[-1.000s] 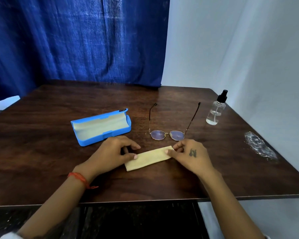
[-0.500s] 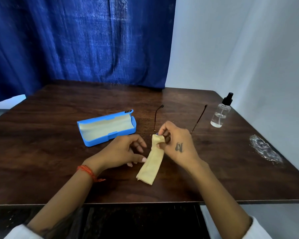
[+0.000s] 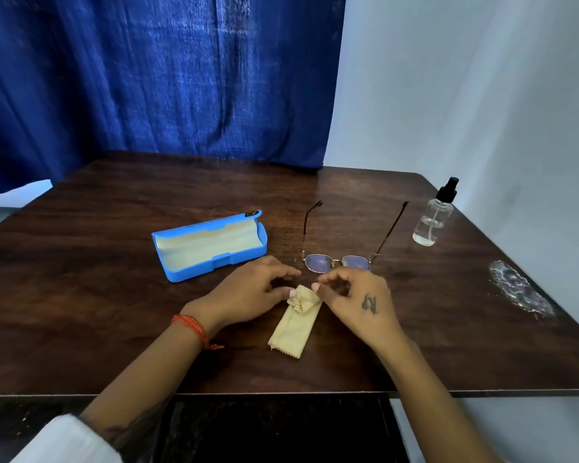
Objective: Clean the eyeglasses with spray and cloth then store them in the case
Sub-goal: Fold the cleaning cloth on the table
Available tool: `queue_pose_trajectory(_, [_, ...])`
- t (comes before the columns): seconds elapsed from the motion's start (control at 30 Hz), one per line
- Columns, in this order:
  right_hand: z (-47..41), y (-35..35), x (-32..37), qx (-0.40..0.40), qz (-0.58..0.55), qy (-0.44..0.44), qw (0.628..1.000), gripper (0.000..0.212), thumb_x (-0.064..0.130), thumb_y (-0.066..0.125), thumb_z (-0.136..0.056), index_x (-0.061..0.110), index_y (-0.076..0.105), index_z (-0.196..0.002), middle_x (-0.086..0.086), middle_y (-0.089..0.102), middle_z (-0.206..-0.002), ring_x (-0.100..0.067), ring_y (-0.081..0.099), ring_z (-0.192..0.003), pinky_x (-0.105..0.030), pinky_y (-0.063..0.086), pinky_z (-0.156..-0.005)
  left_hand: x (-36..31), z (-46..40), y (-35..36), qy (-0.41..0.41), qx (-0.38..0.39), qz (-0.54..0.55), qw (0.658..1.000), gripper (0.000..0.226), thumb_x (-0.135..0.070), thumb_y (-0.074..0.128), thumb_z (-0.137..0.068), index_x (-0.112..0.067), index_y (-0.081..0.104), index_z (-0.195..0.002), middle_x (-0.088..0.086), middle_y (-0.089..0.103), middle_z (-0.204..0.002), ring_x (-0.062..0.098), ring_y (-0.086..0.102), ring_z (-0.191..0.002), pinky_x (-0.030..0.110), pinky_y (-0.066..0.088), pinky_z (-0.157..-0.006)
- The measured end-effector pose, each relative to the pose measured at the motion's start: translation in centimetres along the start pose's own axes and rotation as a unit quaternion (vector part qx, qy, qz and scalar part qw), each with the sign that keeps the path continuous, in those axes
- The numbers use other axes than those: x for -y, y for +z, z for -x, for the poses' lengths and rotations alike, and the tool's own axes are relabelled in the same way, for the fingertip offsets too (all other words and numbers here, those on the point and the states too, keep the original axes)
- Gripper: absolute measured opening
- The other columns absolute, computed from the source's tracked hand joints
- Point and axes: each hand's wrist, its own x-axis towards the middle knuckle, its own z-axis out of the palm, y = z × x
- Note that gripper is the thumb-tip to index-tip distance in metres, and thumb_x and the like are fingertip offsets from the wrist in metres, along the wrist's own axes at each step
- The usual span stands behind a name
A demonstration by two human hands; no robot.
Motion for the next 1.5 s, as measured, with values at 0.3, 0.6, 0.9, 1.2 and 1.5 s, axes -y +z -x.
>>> queue_pose_trajectory(0.3, [-1.7,-0.4,1.0,0.107,0.011,-0.005,0.994,0.015,0.016,0.078,-0.069,0.026,0.069,-0.074,0.01,0.067,-0.074,-0.001,0.06,-0.07,-0.024,0.05,-0.071,-0.6,-0.7,-0.2,-0.003,0.004,0.049,0.999,0.018,-0.02,0.072,-0.077,-0.026,0.061,-0.091,-0.007,0.051,-0.104,0.005,0.056,-0.087,0.013,0.043,-0.07])
queue_pose_trajectory(0.6, [0.2,1.0,-0.3,-0.008,0.033,-0.203,0.979,0.016,0.007,0.065,-0.065,0.02,0.07,-0.071,0.008,0.068,-0.076,-0.002,0.057,-0.071,-0.018,0.046,-0.066,0.4,1.4,0.9,0.106,-0.123,0.041,0.986,0.022,0.006,0.064,-0.071,-0.015,0.067,-0.077,-0.006,0.063,-0.08,0.009,0.061,-0.073,0.017,0.05,-0.063])
queue_pose_trajectory(0.9, [0.4,0.3,-0.4,0.046,0.016,-0.042,0.998,0.028,0.023,0.074,-0.076,0.022,0.069,-0.103,0.01,0.066,-0.09,-0.004,0.059,-0.076,-0.021,0.048,-0.076,-0.1,1.3,1.0,0.024,-0.064,0.019,0.997,0.026,-0.028,0.066,-0.083,-0.024,0.061,-0.108,-0.007,0.052,-0.099,0.005,0.054,-0.077,0.006,0.038,-0.065])
queue_pose_trajectory(1.2, [-0.1,0.6,-0.1,0.041,-0.006,-0.059,0.997,0.032,0.016,0.078,-0.065,0.04,0.056,-0.064,0.016,0.067,-0.076,-0.004,0.063,-0.077,-0.028,0.051,-0.074,-0.6,1.6,1.0,0.056,-0.089,0.071,0.992,0.021,-0.008,0.071,-0.075,-0.023,0.061,-0.086,-0.008,0.063,-0.09,0.006,0.061,-0.082,0.022,0.052,-0.067])
queue_pose_trajectory(1.5, [1.4,1.3,-2.2,-0.049,-0.048,-0.187,0.98,0.031,-0.006,0.055,-0.062,0.017,0.073,-0.071,0.005,0.072,-0.08,-0.007,0.067,-0.076,-0.024,0.054,-0.072,-0.4,3.6,1.9,0.14,-0.144,0.037,0.979,0.029,0.003,0.057,-0.07,-0.02,0.065,-0.085,-0.008,0.065,-0.088,0.004,0.061,-0.083,0.021,0.051,-0.074])
